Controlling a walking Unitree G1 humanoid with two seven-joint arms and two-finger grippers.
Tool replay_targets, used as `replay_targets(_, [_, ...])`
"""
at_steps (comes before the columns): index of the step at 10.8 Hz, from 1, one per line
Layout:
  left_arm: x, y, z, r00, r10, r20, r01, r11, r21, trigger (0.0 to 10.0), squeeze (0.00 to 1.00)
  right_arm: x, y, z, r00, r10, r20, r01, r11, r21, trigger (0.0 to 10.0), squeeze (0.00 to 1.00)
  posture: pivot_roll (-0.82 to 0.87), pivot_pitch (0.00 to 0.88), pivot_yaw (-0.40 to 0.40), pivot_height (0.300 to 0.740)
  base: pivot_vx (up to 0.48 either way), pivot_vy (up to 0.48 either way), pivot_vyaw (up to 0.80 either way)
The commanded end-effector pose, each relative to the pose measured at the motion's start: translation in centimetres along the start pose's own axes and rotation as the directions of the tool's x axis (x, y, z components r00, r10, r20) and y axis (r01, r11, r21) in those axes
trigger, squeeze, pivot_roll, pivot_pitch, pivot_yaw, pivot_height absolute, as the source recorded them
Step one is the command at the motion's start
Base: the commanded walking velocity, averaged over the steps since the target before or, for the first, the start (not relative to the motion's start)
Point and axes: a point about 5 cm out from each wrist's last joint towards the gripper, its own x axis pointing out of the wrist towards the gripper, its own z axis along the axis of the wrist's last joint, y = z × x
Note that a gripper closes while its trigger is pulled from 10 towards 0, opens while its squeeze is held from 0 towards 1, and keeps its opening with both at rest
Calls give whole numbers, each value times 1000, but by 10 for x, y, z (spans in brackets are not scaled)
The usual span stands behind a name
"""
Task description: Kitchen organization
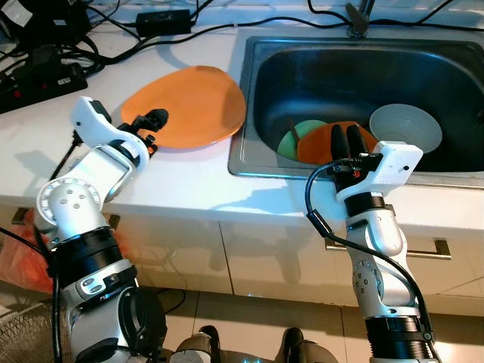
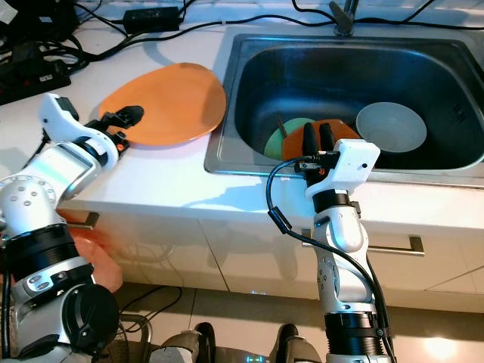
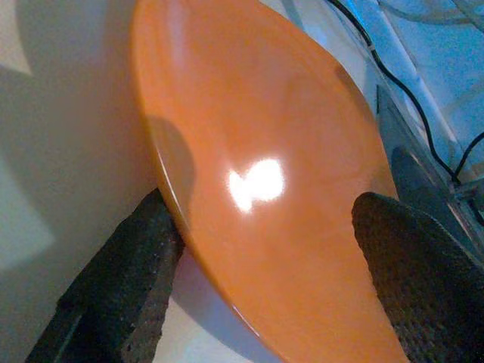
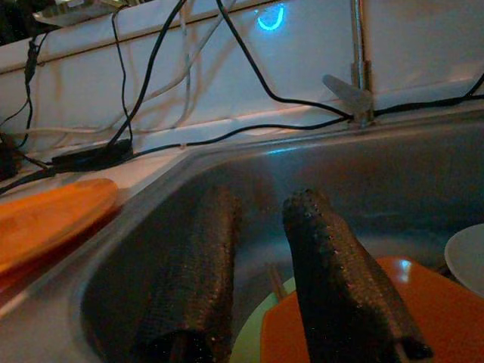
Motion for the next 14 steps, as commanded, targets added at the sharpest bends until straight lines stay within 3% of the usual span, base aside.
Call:
replay_targets(1, [7,11,-27,992,49,-120,-48,999,6,0,0,-5,1,-13,997,-4,-72,5,1000,4,10000,0,130,199,81,740,0,0,0])
replay_targets(14, [8,8,-22,999,22,-36,-22,1000,-14,0,0,-3,0,-15,996,0,-84,-1,1000,-5,10000,0,140,191,67,740,0,0,0])
